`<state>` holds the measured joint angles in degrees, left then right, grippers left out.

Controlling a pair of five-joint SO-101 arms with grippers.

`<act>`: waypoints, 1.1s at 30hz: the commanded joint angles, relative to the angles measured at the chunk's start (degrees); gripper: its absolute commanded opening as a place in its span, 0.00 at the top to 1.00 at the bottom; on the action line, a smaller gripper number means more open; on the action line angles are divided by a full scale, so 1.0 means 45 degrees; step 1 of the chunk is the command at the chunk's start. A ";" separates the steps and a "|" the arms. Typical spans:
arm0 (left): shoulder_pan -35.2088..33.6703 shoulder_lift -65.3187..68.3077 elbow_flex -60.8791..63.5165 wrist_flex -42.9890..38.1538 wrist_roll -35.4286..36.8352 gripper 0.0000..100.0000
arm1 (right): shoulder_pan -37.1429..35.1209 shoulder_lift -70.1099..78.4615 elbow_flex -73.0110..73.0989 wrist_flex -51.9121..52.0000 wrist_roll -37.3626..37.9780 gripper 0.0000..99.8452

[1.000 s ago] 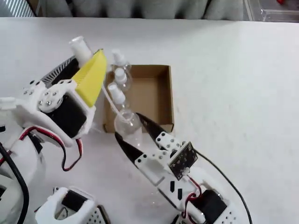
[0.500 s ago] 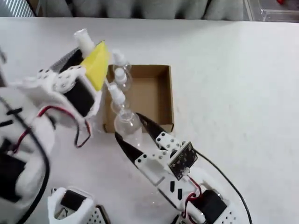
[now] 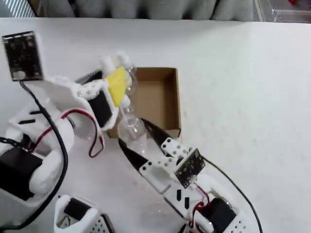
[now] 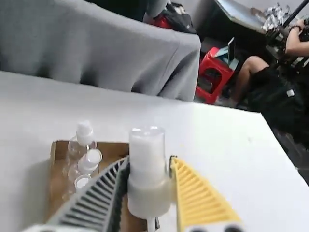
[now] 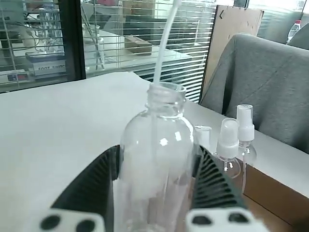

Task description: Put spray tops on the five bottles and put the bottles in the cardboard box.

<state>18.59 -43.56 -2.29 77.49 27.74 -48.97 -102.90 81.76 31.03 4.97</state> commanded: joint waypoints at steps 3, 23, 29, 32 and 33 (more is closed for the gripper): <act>0.0537 -0.0166 0.0781 0.0293 -0.0039 0.98 | 0.0049 -0.0107 -0.0117 0.0088 0.0000 0.99; 0.1924 -0.7414 0.9827 -0.3145 -0.0117 0.98 | 0.0088 -0.0107 0.0078 0.0088 0.0000 0.99; 0.1983 -0.7609 1.0256 -0.3067 -0.0918 0.98 | 0.0107 -0.0107 0.0098 0.0088 0.0000 0.99; 0.1983 -0.7609 1.0276 -0.3048 -0.1270 0.98 | 0.0107 -0.0107 0.0098 0.0088 0.0000 0.99; 0.1983 -0.7609 1.0276 -0.3028 -0.1289 0.98 | 0.0107 -0.0107 0.0098 0.0088 0.0000 0.99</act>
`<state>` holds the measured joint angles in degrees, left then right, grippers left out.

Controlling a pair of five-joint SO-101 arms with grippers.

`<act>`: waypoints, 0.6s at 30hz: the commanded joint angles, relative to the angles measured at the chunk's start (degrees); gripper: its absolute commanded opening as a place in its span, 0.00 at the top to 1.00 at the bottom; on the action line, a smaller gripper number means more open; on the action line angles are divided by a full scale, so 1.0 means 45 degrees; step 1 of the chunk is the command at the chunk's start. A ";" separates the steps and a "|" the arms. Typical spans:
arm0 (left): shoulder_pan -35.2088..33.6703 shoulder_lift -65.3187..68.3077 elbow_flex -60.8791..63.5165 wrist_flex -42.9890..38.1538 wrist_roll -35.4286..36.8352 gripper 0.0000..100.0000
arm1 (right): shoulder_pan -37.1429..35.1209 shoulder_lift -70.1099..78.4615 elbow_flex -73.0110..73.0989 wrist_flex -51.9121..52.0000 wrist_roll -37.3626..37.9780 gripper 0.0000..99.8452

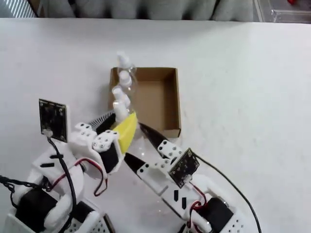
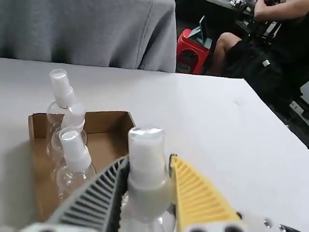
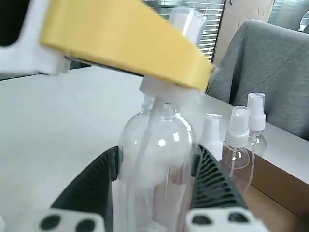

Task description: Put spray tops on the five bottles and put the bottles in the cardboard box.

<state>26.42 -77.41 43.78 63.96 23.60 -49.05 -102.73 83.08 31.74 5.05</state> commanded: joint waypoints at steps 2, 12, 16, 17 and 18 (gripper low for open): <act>0.0244 -0.0088 0.0039 -0.0020 -0.0391 0.98 | 0.0127 -0.0147 -0.0195 -0.0068 -0.0020 0.99; 0.0244 -0.0107 -0.0059 0.0781 -0.0430 0.81 | 0.0147 -0.0147 -0.0195 -0.0068 -0.0020 0.99; 0.0244 -0.0166 -0.0059 0.1289 -0.0391 0.66 | 0.0147 -0.0147 -0.0039 -0.0068 -0.0020 0.99; 0.0244 -0.0322 -0.0059 0.1289 -0.0391 0.63 | 0.0147 -0.0147 0.0000 -0.0068 -0.0020 0.99; 0.0244 -0.0557 -0.0059 0.1211 -0.0391 0.61 | 0.0147 -0.0147 0.0000 -0.0068 -0.0020 0.99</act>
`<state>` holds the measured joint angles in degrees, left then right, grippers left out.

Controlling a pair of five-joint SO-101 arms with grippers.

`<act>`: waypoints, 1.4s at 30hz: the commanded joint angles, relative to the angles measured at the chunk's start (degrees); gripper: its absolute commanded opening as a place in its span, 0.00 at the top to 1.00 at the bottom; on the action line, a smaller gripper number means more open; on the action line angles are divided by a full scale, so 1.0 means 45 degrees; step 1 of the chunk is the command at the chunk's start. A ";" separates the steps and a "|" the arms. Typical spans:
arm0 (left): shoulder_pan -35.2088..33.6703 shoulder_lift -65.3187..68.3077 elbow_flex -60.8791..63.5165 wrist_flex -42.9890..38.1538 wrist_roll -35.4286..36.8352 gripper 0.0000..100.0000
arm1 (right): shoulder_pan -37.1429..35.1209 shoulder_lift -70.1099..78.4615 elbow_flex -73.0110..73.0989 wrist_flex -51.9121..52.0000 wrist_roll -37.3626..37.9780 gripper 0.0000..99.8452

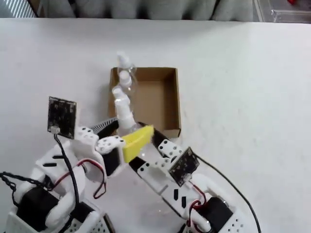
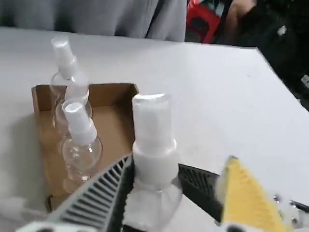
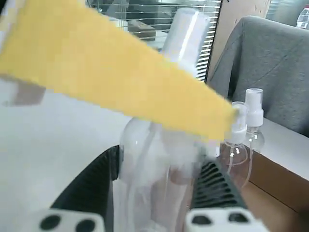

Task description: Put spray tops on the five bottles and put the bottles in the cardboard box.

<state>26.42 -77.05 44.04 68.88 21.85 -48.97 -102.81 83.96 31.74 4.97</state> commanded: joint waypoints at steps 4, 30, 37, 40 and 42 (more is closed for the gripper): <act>0.0166 -0.1788 -0.0430 0.0117 -0.0059 0.61 | 0.0127 -0.0127 -0.0195 -0.0068 0.0000 0.99; -0.2745 -0.3468 0.2774 -0.1231 -0.1270 0.97 | 0.5304 -0.0029 -0.0410 -0.2667 -0.0117 0.99; -0.2276 -0.3487 0.3048 -0.1582 -0.1231 0.98 | 0.5304 0.1162 -0.2364 -0.2706 -0.0137 0.99; -0.0811 -0.4015 0.3477 -0.1328 -0.1309 0.98 | 0.5304 0.3155 -0.3477 -0.2803 -0.0567 0.99; 0.0400 -0.5167 0.3985 -0.1289 -0.1368 0.98 | 0.5304 0.4484 -0.4181 -0.3155 -0.1114 0.99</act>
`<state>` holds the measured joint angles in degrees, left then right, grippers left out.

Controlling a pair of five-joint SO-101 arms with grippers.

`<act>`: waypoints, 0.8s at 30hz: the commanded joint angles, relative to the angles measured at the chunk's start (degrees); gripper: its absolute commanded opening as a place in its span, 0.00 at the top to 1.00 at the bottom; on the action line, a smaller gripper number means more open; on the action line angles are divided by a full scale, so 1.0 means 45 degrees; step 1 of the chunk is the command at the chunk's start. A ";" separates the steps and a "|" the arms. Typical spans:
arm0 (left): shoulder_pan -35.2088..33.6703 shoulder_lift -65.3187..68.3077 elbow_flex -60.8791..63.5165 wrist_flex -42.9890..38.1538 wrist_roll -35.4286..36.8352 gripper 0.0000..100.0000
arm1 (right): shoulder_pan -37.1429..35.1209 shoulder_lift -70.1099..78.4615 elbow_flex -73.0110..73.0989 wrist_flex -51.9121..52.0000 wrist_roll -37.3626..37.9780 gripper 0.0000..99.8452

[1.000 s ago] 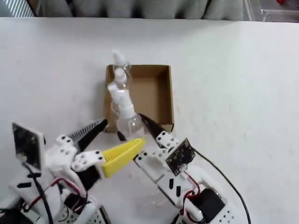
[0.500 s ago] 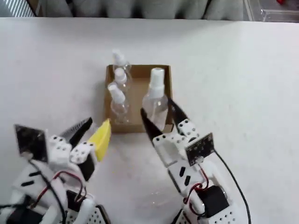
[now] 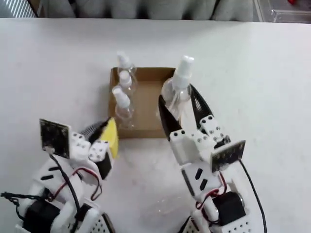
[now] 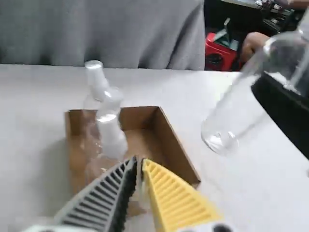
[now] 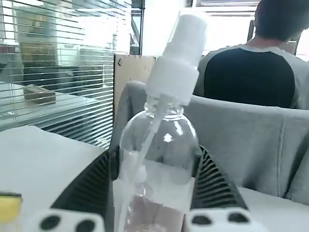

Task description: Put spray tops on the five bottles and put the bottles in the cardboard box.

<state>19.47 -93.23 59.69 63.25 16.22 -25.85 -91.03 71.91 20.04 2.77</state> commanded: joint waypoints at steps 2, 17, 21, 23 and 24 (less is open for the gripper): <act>0.3155 -0.2842 0.1016 -0.0020 -0.0117 0.98 | 0.0127 0.2960 -0.2051 -0.0889 -0.0996 0.99; 0.5265 -0.2491 0.4689 -0.3009 -0.0938 0.98 | -0.3233 0.2061 -0.2579 0.1729 -0.1817 0.99; 0.4034 -0.2491 0.4747 -0.3692 -0.0938 0.98 | -0.3233 0.0850 -0.2579 0.3136 -0.1739 0.99; 0.3272 -0.2491 0.4747 -0.4044 -0.0938 0.98 | -0.3253 0.0244 -0.2579 0.3780 -0.1739 0.99; 0.2999 -0.2491 0.4747 -0.4181 -0.0938 0.98 | -0.3253 -0.0010 -0.2579 0.4034 -0.1739 0.99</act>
<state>39.43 -103.69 81.32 48.57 12.26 -39.56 -87.60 64.00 34.73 -4.88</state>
